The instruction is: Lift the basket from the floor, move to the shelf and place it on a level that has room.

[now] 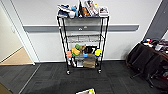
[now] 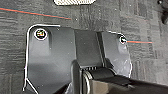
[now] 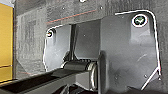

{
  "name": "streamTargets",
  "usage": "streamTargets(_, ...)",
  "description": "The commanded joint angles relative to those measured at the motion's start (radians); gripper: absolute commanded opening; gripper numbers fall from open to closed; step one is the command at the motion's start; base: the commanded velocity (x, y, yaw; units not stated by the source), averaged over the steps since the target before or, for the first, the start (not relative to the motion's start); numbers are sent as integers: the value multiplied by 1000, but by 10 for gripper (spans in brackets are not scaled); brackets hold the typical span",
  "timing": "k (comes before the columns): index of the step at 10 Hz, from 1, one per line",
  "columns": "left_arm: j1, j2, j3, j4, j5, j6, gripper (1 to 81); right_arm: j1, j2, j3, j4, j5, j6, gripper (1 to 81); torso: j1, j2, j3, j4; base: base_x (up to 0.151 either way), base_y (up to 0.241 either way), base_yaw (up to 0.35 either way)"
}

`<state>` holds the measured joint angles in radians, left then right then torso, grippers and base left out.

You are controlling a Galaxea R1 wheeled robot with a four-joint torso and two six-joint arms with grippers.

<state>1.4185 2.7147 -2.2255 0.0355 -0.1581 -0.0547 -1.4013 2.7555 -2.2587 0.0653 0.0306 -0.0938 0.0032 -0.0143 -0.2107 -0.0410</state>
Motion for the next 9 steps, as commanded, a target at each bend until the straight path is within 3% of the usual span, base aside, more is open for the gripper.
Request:
streamTargets(1,-32,-15,10,4,54,1,811,35,-3,-5,2,-60,2,811,0,0,0,0,88,0,0)
streamTargets(9,-32,-1,4,7,54,1,811,35,41,-68,1,-60,2,811,0,0,0,0,88,0,0)
